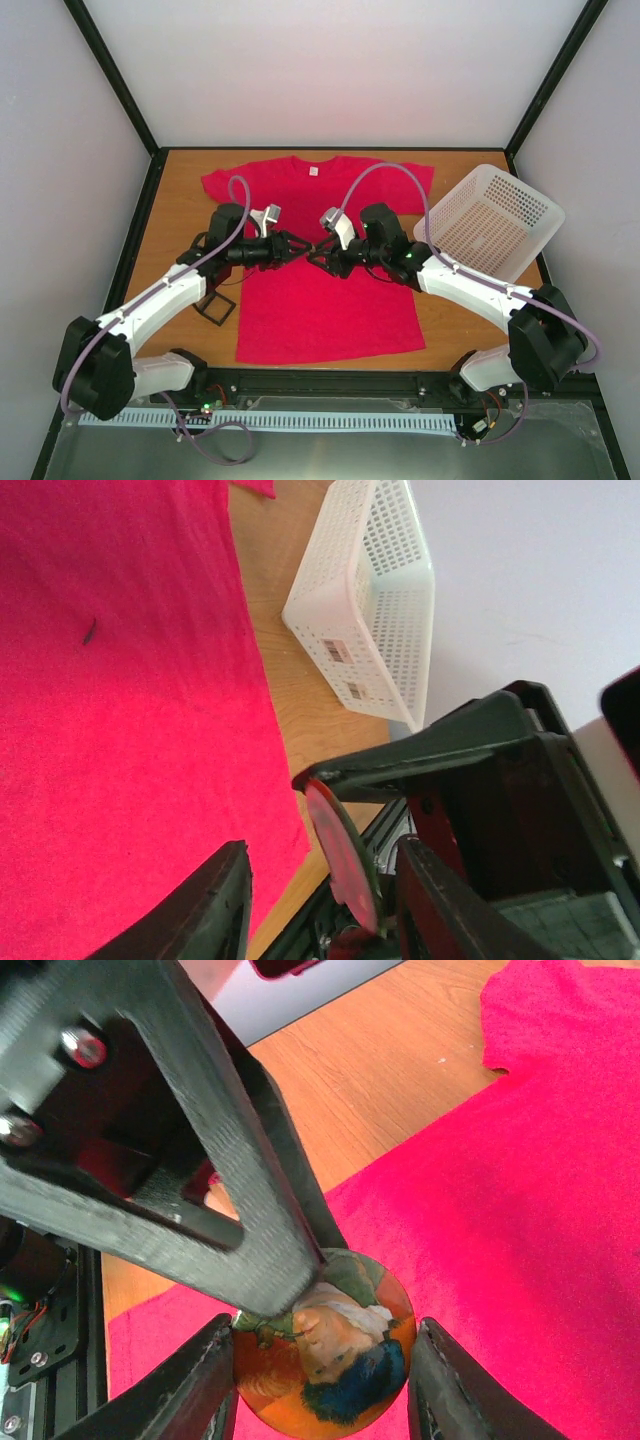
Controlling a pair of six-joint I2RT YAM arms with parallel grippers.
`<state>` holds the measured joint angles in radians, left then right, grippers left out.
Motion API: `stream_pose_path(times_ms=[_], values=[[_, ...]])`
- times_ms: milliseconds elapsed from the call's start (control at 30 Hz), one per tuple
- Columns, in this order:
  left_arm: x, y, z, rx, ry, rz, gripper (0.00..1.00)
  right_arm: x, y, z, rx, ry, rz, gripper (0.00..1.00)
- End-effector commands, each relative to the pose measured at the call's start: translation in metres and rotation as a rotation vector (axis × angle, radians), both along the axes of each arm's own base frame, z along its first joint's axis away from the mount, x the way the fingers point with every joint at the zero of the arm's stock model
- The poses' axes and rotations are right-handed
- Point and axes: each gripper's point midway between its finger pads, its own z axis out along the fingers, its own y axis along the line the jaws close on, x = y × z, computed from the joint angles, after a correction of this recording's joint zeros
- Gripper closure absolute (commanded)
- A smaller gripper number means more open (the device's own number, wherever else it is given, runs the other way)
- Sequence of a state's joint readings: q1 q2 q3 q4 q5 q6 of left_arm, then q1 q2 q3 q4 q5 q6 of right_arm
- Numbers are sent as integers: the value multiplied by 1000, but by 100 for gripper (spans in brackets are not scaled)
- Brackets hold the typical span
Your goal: Pin the brooch onto the clothing
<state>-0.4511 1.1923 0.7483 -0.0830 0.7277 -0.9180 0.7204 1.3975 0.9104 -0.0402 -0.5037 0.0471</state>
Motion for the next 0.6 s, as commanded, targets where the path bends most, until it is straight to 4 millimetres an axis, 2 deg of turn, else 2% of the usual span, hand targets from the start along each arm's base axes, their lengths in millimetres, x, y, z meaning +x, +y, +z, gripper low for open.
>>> stream_pose_path(times_ms=[0, 100, 200, 267, 433, 533, 567], values=[[1, -13, 8, -3, -33, -48, 63, -1, 5, 11, 31, -29, 27, 58], [2, -16, 6, 3, -31, -54, 72, -1, 4, 11, 27, -32, 27, 58], [2, -14, 8, 12, -35, -40, 87, -1, 2, 8, 17, -36, 20, 58], [2, -12, 10, 11, -31, -27, 98, 0, -2, 7, 8, -53, 2, 54], [-3, -8, 17, -36, 57, 31, 99, 9, -20, 12, -39, -142, -89, 36], [-2, -2, 16, -44, 149, 102, 99, 14, -34, 18, -81, -246, -132, 14], [-2, -1, 16, -50, 178, 119, 99, 12, -35, 19, -92, -287, -109, 9]])
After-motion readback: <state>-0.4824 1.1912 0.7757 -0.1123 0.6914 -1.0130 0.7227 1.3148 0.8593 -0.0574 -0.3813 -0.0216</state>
